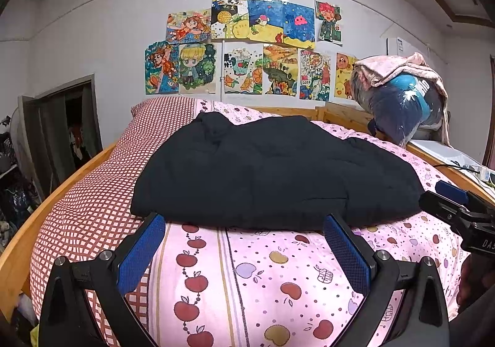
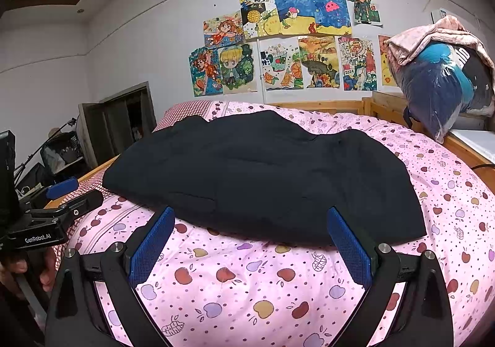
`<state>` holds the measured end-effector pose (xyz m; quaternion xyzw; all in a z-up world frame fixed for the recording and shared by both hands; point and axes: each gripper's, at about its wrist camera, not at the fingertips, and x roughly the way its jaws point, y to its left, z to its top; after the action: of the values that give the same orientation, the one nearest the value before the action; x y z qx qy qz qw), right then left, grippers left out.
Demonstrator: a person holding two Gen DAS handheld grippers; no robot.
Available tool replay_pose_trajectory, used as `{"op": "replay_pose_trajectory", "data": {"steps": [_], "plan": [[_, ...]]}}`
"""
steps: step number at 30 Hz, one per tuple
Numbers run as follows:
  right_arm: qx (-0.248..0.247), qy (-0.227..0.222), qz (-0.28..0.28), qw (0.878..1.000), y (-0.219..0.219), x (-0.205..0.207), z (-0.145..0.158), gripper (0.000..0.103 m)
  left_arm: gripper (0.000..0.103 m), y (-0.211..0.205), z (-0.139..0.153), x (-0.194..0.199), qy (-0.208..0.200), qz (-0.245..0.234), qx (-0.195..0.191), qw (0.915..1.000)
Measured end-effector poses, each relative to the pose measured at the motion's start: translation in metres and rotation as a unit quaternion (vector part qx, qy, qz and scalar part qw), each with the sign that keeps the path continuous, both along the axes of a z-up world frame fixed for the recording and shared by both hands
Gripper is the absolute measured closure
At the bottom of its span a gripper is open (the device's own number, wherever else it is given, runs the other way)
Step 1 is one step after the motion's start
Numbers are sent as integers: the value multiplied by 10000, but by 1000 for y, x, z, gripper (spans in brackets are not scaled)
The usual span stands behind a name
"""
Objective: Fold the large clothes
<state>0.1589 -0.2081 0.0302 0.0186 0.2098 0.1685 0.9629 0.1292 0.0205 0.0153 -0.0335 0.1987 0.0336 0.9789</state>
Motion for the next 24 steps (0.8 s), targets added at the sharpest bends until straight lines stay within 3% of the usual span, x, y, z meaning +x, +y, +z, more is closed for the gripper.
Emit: {"op": "replay_pose_trajectory", "data": {"steps": [24], "plan": [[4,8,9,10000,-2,1,1,6,0,-1,-2,-1,12,5,19,10000]]}}
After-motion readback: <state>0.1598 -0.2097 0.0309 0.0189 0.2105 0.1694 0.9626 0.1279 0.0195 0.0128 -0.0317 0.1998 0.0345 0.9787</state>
